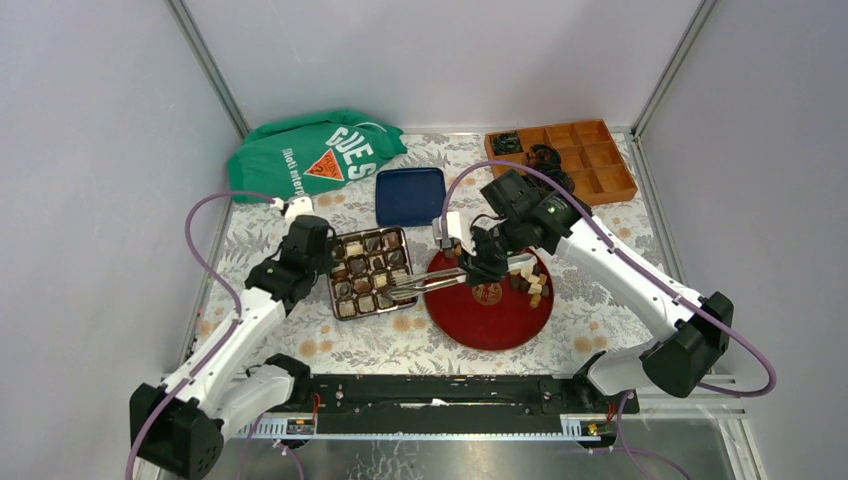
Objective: Pack the chocolate
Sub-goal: Place the fake chocolate in the packing box.
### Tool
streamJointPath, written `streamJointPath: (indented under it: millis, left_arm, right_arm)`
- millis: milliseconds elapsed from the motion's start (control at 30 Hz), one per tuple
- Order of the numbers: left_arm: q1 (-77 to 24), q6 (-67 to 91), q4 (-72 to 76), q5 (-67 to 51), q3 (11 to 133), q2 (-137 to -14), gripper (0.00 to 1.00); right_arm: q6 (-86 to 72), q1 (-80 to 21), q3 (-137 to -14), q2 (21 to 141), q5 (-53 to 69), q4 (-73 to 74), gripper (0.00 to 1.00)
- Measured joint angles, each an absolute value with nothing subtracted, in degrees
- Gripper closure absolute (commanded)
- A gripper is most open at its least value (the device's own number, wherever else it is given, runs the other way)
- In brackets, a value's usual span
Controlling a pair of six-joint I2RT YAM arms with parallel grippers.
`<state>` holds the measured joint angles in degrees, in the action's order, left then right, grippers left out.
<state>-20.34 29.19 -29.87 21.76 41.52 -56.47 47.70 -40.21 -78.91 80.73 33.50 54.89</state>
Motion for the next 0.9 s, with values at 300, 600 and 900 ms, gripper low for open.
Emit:
streamJointPath:
  millis: [300,600,900]
  left_arm:
    - [-23.0,26.4,-28.0,23.6,39.0,-49.7,1.0]
    - [-24.7,25.1,-27.7,23.8,38.3,-48.1,1.0]
    - [-24.8,24.7,-26.9,23.7,38.3,-48.1,1.0]
  right_arm:
    - [48.8,-44.0,-79.4,80.7,30.3,55.0,0.98]
    - [48.9,-48.9,-79.4,81.5,24.3,54.3,0.96]
    - [48.0,-51.6,-79.7,86.1,20.3,52.7,0.9]
